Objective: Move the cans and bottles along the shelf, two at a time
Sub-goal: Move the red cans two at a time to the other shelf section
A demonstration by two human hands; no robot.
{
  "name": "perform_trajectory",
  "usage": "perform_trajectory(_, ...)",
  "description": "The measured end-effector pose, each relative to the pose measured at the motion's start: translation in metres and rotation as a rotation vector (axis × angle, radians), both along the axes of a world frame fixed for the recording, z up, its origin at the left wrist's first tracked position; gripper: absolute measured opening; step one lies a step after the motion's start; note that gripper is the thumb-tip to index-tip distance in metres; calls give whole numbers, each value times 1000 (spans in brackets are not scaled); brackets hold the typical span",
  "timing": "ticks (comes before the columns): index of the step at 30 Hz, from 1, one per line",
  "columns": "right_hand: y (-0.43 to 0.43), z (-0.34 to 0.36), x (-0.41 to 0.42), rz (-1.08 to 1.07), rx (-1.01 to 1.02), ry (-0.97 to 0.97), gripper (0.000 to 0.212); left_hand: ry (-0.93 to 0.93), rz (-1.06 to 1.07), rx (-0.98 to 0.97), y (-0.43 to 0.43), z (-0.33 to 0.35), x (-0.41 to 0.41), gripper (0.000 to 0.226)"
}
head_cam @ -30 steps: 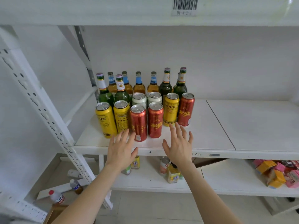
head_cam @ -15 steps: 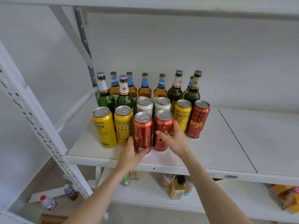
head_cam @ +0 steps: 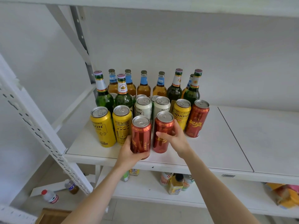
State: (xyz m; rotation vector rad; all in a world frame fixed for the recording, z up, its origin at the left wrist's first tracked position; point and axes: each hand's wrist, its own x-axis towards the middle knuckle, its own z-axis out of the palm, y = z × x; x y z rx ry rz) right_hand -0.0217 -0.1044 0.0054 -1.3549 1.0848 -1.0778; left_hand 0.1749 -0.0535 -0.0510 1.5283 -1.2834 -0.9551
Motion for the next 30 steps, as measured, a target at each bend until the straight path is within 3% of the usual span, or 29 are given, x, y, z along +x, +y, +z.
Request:
perform_trajectory(10,40,14,5,-160,179,-173,53,80,-104,99,38,19,14,89)
perform_trajectory(16,77,26,-1,-219,212,-192,47,145,-106,123,70,28,16,68)
perform_trajectory(26,142,23,-18,-286,264,-185,52,186,-166,141,113,34,15,57)
perform_trajectory(30,162,20,-35,-296,281,-200,45,190,-213,151,127,37,4,57)
